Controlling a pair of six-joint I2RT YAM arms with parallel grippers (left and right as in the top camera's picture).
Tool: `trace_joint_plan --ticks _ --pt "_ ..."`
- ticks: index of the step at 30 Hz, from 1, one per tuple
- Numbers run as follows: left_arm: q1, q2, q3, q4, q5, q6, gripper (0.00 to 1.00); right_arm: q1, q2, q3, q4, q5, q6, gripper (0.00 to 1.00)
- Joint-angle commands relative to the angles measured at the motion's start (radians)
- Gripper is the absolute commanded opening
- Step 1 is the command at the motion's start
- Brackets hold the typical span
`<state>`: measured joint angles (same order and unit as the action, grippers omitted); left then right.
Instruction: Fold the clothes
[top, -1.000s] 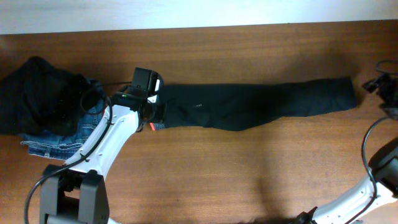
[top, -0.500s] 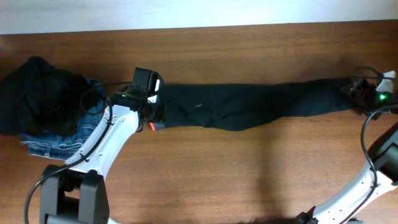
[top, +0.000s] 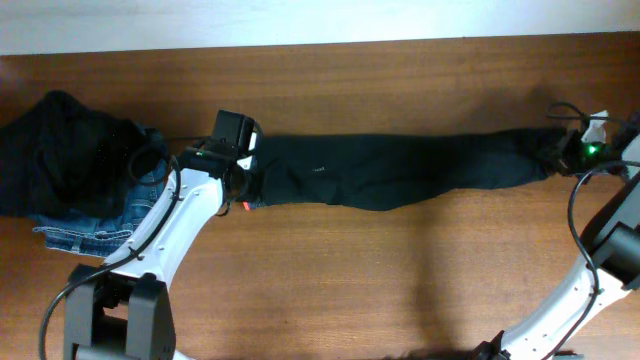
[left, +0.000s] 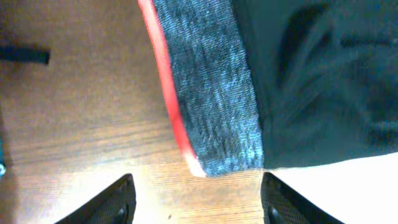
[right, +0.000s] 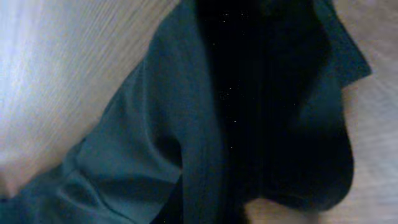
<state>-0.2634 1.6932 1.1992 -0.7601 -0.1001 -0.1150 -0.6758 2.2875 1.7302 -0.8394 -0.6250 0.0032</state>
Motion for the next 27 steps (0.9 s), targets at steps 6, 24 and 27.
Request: trace_joint_plan --ticks 6,24,27 --pt "-0.002 -0.177 0.156 -0.031 0.007 0.040 0.65 0.040 -0.441 0.009 -0.011 0.147 0.058 0.04" --pt "-0.002 -0.562 0.286 -0.042 -0.103 0.053 0.64 0.823 -0.448 0.007 -0.111 0.465 0.088 0.04" --pt "-0.002 -0.602 0.286 -0.042 -0.105 0.053 0.64 0.911 -0.391 0.007 -0.107 0.483 0.089 0.04"
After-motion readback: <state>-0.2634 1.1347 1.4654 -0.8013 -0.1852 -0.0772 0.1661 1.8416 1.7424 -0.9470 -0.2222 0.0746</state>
